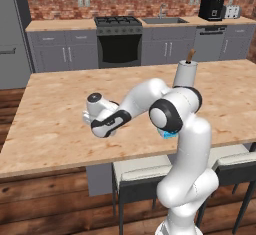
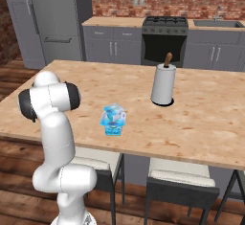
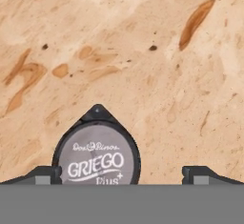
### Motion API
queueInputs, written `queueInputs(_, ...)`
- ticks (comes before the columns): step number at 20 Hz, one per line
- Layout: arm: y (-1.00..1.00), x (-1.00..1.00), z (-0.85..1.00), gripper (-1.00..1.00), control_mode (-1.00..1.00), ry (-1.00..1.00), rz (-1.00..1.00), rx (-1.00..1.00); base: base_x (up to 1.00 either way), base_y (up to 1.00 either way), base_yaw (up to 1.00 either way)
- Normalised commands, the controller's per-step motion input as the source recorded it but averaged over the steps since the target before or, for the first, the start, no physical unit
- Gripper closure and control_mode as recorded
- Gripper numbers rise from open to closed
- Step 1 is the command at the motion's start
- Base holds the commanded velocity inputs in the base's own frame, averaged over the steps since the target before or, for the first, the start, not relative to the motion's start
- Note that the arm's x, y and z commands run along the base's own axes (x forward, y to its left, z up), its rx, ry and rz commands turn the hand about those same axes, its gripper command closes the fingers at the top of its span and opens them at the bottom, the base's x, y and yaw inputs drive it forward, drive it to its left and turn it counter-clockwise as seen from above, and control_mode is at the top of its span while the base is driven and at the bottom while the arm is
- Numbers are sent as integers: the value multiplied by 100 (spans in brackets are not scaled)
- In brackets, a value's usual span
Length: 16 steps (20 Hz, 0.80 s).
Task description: Stack the yogurt containers by placing the smaller containers on top of the larger containers.
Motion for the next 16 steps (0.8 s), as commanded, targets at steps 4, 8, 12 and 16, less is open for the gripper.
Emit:
queueInputs(4, -1, -2, 0, -100, -100, 0, 0, 0, 0, 0, 0)
queueInputs(8, 0, 0, 0, -100, -100, 0, 0, 0, 0, 0, 0)
queueInputs(12, 0, 4, 0, -100, -100, 0, 0, 0, 0, 0, 0)
queueInputs(16, 4, 16, 0, -100, -100, 0, 0, 0, 0, 0, 0)
